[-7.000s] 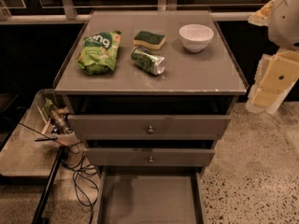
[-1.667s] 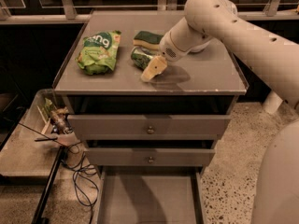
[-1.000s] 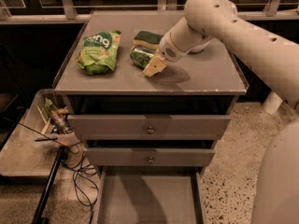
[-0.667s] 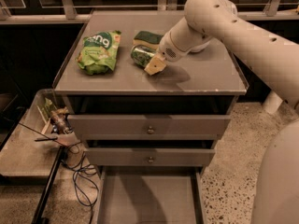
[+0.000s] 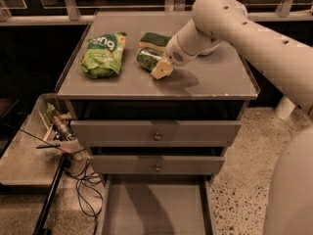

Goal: Place green can into bottom drawer

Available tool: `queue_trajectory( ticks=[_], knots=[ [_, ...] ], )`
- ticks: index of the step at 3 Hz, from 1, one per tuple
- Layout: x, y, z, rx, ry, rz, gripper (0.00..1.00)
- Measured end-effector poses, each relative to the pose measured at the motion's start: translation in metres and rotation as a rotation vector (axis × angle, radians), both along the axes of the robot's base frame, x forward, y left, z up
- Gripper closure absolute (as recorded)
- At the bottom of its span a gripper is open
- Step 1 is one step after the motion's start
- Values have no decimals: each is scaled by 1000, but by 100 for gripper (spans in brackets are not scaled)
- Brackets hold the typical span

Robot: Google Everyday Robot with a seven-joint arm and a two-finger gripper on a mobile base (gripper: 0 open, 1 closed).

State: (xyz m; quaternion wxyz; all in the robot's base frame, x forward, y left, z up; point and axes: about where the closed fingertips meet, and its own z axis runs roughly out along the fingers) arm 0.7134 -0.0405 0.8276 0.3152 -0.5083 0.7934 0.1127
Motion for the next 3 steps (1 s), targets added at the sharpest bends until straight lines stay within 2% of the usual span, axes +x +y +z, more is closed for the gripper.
queue_trajectory(
  ticks=[1, 2, 3],
  knots=[
    [0, 0, 4, 0, 1, 0, 100],
    [-21, -4, 23, 19, -31, 7, 100],
    [-59, -23, 56, 38, -84, 22, 100]
  ],
)
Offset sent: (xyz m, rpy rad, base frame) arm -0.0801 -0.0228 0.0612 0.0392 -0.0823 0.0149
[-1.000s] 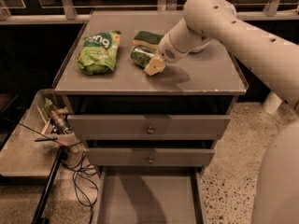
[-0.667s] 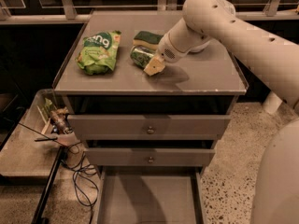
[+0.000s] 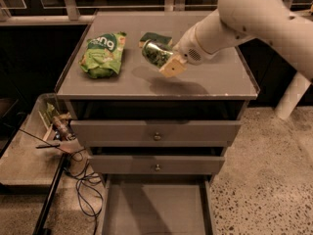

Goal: Place green can into bottom drawer

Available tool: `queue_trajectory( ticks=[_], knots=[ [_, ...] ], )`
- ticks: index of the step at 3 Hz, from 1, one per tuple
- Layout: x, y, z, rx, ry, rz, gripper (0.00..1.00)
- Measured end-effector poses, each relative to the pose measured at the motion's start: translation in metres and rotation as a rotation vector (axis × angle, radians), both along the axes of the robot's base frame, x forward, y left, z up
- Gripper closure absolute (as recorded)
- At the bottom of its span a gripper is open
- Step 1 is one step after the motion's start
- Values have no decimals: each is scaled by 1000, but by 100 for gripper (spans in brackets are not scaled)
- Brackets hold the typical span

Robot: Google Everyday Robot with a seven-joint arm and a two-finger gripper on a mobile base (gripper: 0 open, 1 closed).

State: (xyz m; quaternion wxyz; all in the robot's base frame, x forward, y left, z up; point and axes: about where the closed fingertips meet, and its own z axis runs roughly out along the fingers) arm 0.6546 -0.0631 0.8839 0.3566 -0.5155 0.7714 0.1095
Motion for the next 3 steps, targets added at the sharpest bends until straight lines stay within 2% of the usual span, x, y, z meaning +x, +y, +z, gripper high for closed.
queue_trajectory(
  ticks=[1, 2, 3],
  knots=[
    [-36, -24, 32, 27, -54, 23, 100],
    [-74, -47, 54, 19, -100, 41, 100],
    [-106, -61, 49, -18, -116, 50, 100]
  ],
)
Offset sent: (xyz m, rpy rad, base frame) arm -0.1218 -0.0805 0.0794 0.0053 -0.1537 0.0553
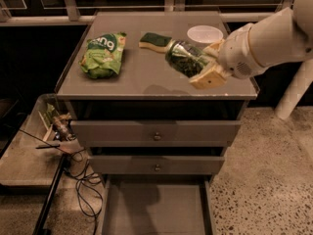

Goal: Place green can into bottom drawer

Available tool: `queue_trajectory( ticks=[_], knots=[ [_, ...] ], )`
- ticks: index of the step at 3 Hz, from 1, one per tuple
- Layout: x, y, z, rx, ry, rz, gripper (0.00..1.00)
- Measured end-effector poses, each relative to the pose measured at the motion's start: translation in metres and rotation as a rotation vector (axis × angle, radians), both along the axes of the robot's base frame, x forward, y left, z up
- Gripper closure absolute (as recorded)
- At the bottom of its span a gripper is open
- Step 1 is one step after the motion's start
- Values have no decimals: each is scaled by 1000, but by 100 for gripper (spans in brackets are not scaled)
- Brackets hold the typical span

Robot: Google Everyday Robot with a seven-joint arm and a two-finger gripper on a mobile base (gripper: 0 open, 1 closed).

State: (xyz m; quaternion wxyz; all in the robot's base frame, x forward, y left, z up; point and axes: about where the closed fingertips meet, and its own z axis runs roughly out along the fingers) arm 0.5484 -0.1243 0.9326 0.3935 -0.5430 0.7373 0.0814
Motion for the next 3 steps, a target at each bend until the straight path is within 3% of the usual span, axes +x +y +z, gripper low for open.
queue_trajectory(
  ticks=[1, 3],
  knots=[
    [-24, -8, -33, -2, 43, -13, 100],
    [-67, -31, -112, -23, 165, -103, 100]
  ],
)
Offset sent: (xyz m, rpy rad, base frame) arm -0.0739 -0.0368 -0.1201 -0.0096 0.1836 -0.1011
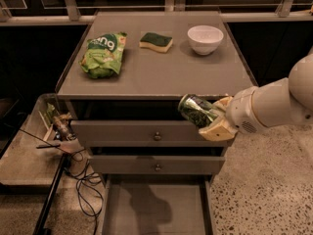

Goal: Place green can into bottom drawer

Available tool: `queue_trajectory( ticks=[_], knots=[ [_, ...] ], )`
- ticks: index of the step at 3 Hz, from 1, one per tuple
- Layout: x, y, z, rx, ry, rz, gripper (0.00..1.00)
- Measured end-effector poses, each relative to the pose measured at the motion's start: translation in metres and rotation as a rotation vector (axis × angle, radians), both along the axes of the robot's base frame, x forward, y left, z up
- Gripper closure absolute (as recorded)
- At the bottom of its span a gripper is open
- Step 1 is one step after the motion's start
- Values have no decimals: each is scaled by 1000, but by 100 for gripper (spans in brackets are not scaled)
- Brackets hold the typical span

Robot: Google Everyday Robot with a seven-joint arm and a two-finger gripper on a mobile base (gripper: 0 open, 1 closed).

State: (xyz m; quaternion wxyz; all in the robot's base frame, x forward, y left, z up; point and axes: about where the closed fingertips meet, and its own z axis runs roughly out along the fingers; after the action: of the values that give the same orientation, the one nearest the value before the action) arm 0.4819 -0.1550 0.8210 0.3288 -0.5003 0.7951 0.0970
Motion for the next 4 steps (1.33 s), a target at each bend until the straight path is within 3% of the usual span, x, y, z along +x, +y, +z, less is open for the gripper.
queue_trajectory(
  ticks=[2, 3, 4],
  knots=[
    [4, 11, -3, -26, -4, 15, 100],
    [2, 27, -41, -19, 55, 23, 100],
    [-6, 36, -91, 22, 126, -9, 100]
  ],
)
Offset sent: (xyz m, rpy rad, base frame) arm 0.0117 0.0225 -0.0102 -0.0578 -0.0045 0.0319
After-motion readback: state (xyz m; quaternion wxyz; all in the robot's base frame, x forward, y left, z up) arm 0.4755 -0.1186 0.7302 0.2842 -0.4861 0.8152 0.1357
